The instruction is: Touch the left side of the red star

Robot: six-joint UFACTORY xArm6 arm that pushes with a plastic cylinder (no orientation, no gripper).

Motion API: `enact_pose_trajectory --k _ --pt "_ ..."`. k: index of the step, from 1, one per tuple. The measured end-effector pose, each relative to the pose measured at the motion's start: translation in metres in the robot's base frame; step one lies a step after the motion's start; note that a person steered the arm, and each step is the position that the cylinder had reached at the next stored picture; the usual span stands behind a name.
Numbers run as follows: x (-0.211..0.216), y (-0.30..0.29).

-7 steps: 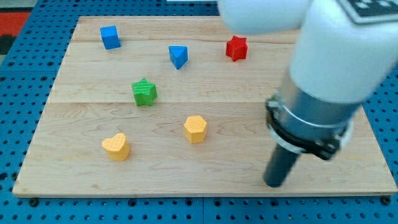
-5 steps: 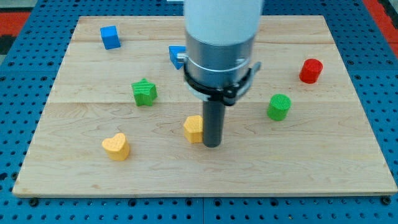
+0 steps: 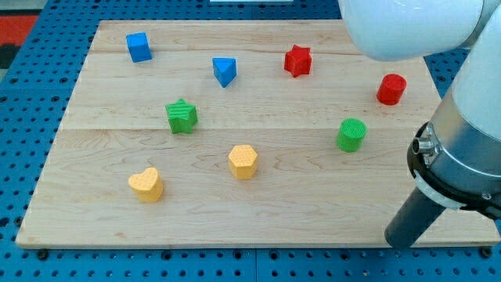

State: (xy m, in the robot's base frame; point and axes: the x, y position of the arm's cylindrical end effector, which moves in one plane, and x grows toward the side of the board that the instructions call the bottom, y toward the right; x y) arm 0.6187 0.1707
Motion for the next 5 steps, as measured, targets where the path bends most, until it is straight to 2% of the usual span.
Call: enact_pose_trajectory --k 1,3,5 --pt "-0.015 -0.016" --pt "-0.063 -0.086" --pt "-0.107 -0.091"
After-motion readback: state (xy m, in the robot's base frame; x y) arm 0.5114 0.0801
